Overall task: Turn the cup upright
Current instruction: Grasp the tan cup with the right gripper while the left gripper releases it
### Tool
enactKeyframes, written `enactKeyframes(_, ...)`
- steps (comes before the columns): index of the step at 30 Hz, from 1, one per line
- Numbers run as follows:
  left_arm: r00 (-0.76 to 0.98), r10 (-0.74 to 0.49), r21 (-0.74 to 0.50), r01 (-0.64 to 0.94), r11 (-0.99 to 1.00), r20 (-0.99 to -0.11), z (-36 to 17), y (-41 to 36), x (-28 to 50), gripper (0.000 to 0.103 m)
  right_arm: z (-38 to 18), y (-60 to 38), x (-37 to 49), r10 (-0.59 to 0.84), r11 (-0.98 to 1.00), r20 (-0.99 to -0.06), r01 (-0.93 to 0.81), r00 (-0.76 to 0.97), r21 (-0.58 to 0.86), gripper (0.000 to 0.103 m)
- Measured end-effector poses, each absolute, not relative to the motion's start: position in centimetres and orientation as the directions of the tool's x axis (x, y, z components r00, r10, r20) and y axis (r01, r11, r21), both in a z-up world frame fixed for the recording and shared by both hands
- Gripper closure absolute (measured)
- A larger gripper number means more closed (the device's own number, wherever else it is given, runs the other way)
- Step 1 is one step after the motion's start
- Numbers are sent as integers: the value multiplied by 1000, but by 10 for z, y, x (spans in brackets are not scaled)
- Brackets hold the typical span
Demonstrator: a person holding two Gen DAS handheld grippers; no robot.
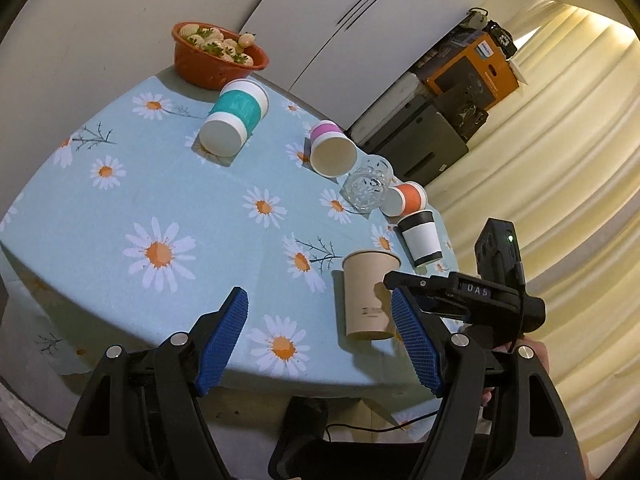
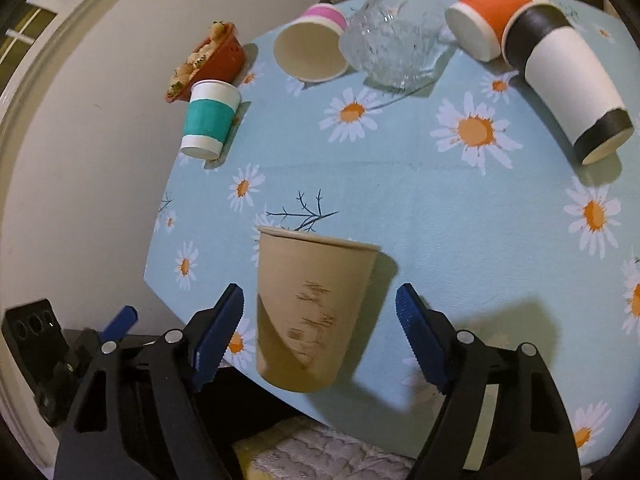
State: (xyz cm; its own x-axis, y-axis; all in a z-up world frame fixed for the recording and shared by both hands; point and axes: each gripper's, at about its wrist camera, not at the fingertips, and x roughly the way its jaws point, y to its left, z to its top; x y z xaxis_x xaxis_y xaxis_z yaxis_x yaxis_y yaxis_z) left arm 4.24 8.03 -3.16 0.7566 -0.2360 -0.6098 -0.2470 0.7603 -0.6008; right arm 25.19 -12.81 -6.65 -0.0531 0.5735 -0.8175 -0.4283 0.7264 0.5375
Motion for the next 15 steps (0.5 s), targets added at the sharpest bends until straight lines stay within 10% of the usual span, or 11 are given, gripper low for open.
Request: enactKeyframes(15,766,-269,-631,-220,744,-584,-41,91,39,31,-74,-120,259,525,768,-849,-393,-67,506,41)
